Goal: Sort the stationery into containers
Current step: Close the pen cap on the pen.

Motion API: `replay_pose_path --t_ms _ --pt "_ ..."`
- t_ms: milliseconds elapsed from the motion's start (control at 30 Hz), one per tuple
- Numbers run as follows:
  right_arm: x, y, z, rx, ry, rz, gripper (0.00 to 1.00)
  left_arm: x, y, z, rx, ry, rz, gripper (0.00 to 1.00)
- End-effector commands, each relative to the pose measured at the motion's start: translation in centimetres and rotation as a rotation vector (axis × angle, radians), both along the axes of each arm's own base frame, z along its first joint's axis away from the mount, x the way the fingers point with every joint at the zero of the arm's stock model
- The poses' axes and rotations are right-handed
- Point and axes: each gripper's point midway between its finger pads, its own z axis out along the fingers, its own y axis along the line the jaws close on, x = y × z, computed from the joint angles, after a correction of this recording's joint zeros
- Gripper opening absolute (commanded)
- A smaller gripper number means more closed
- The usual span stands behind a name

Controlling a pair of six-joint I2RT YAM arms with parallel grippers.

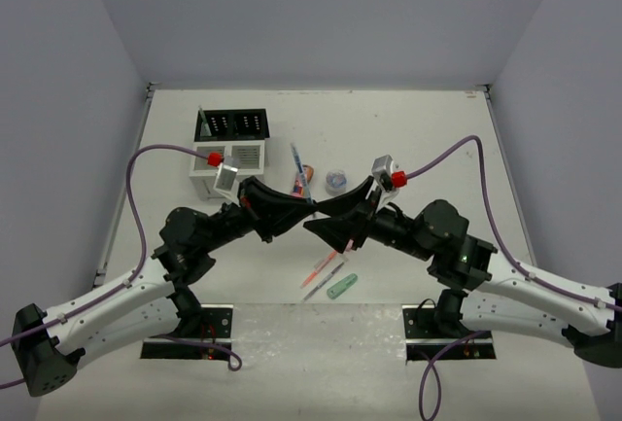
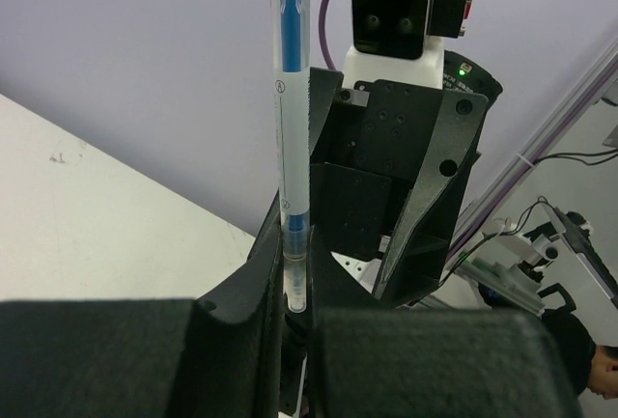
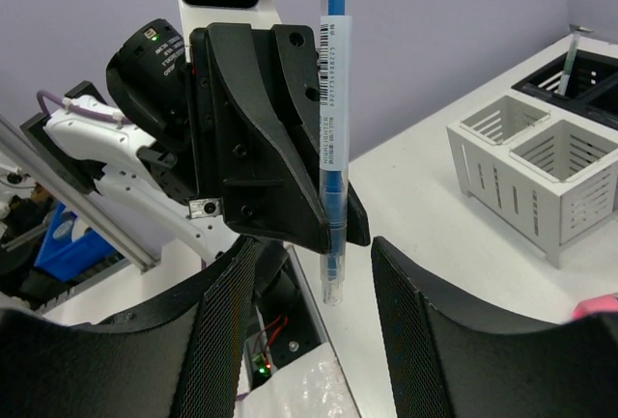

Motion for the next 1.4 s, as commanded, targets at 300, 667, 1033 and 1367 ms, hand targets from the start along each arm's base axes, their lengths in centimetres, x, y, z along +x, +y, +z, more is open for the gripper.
replay_pose_path --t_ms 300,667,1033,1367 --pt "-0.5 0.8 1.3 -0.034 -0.006 0.045 0.27 -1.2 0.2 2.4 -0.01 -0.112 -0.031 0.0" --pt "-0.5 0.5 -0.2 -0.073 0.001 0.04 0.53 -1.3 0.3 3.0 -0.002 -0.134 -0.026 0.0" --pt "-0.4 0.1 -0.6 -0.088 -0.01 0.024 0.36 -1.7 0.1 3.0 0.008 -0.151 -0.053 0.0" --pt "-0.4 -0.1 0.1 -0.088 -0.028 0.023 0.24 -1.7 -0.2 2.3 0.027 -0.147 -0.066 0.0"
